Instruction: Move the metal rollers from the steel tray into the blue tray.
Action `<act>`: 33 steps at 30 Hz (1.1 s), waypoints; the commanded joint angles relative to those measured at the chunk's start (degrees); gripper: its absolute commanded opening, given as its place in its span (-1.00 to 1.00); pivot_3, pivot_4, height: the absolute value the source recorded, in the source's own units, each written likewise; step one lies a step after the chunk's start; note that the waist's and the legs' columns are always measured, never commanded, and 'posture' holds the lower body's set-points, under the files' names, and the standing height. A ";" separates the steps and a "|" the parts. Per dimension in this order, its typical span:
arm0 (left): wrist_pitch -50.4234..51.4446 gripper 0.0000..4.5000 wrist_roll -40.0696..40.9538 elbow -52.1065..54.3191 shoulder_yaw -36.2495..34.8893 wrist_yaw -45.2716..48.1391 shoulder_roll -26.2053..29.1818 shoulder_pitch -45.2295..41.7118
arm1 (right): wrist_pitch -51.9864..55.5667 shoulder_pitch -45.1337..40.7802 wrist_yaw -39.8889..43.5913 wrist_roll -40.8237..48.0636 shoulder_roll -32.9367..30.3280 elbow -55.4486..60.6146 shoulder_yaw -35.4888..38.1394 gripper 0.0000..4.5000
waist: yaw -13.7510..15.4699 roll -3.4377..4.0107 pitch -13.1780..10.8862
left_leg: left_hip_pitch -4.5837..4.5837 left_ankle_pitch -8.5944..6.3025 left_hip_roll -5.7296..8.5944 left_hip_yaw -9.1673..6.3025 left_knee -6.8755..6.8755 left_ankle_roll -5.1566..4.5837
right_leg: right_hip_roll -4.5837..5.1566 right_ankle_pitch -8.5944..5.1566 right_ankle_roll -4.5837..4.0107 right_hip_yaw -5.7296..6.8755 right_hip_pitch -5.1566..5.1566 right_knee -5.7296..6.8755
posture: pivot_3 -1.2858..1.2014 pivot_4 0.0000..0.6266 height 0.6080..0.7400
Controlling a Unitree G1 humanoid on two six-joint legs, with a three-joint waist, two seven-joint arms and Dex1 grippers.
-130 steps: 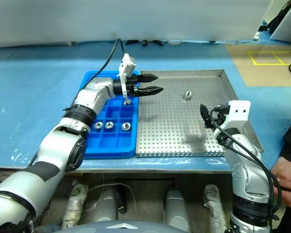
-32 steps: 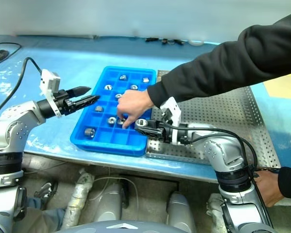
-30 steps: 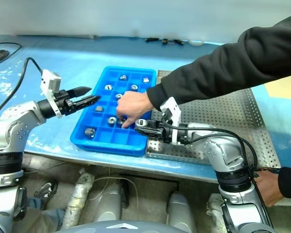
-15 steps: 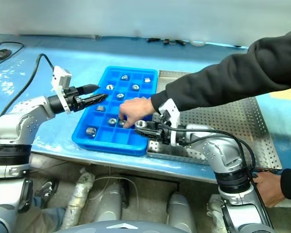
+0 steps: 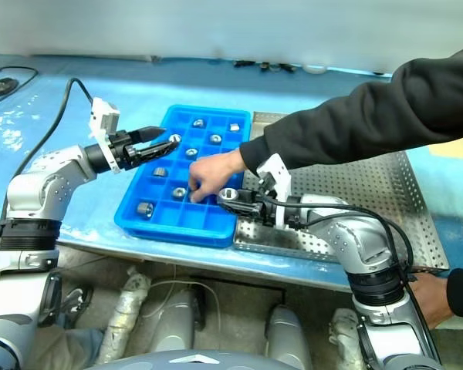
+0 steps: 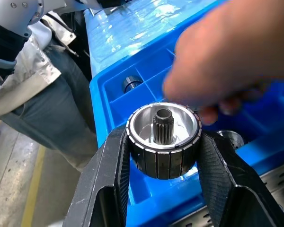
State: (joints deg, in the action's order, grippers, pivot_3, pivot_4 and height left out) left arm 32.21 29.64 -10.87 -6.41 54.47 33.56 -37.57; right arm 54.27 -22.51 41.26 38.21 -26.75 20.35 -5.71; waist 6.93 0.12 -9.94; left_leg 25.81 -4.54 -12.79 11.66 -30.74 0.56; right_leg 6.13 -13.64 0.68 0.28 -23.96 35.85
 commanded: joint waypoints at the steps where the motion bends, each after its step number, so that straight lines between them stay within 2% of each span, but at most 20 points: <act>1: -1.47 0.65 -0.40 0.17 -0.13 0.61 -0.07 -1.47 | -0.79 0.42 0.10 1.12 -0.33 2.47 1.35 -0.26 | -0.01 0.00 0.00 | 0.00 0.00 0.00 0.00 -0.01 0.00 | 0.00 0.00 0.00 0.00 0.00 0.02 | -0.03 -0.52 1.00; 33: -3.33 0.65 -2.22 -3.91 1.07 3.00 -1.48 -4.34 | -1.27 1.98 -3.75 0.98 -0.31 4.00 2.38 -0.26 | -0.22 0.00 0.00 | -0.05 -0.01 -0.01 -0.01 -0.29 -0.03 | 0.01 0.00 0.00 -0.09 0.00 0.33 | -0.07 -0.52 1.00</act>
State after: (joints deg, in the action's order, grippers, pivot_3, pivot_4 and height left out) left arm 29.82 27.55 -15.29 -4.85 56.98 31.72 -40.43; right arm 54.13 -20.65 37.44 38.22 -26.84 21.23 -5.14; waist 6.70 0.12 -9.94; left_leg 25.75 -4.55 -12.81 11.65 -31.03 0.54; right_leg 6.14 -13.64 0.68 0.18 -23.95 36.20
